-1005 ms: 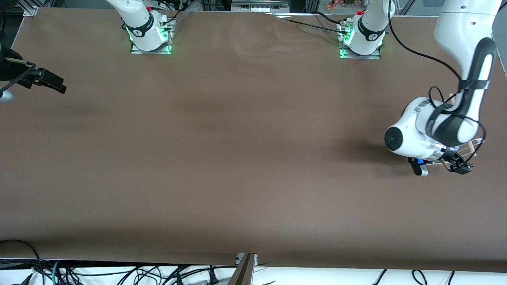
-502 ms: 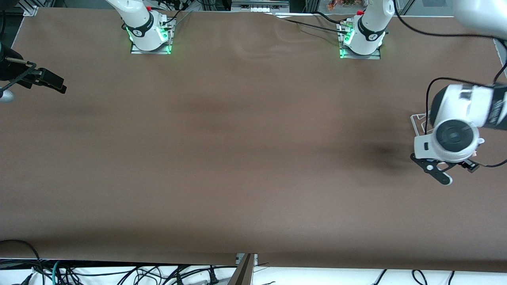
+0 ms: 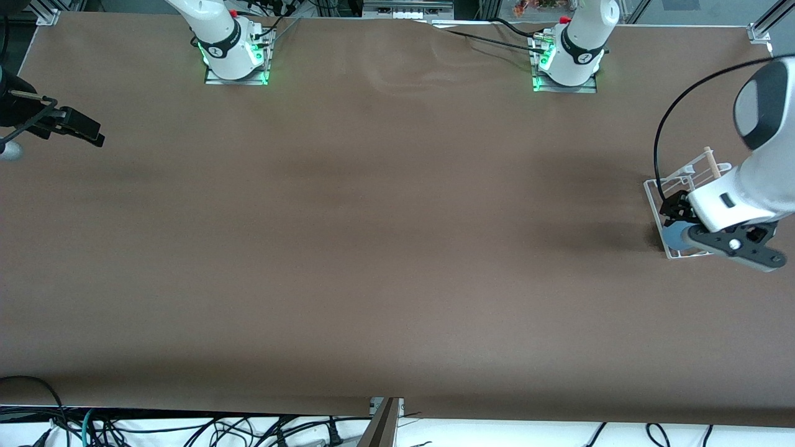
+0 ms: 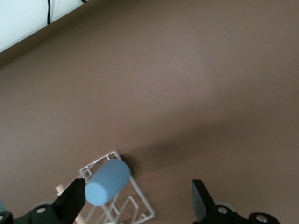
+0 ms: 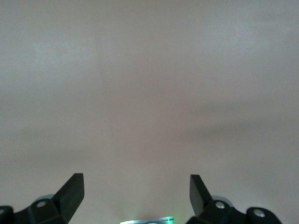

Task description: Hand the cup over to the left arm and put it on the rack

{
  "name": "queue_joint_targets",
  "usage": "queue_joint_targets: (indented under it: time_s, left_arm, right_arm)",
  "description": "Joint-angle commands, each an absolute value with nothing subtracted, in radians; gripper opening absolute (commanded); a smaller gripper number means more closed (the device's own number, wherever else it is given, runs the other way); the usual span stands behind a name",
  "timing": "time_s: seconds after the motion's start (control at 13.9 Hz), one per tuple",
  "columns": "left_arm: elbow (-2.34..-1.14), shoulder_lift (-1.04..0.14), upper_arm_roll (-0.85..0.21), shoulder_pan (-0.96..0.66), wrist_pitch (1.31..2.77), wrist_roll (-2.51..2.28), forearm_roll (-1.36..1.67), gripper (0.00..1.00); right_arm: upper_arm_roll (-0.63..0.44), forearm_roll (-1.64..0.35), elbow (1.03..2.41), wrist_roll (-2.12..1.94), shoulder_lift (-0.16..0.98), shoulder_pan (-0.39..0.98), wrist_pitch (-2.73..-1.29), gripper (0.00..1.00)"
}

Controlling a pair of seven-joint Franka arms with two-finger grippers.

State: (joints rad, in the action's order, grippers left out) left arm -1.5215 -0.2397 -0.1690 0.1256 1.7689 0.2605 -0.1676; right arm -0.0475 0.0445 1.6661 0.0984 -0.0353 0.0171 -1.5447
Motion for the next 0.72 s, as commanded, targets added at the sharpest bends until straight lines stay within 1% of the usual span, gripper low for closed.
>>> queue_joint_targets:
  time_s: [0.0,0.22,0.65]
  left_arm:
    - [-1.534,-0.169,-0.155,0.132,1.709,0.081,-0.042,1.0]
    - [-1.534,-0.129,-0.147,0.133,1.649,-0.064,0.052,1.0]
    - [-1.532,-0.089,-0.14,0.107,1.594,-0.195,0.069,1.0]
  right_arm:
    - [-0.037,0.043,1.654,0.083,-0.032,0.006,-1.543,1.0]
    - [-0.037,0.043,1.654,0.083,-0.034,0.006,-1.54,1.0]
    - [-0.037,0.043,1.654,0.083,-0.032,0.006,-1.542,1.0]
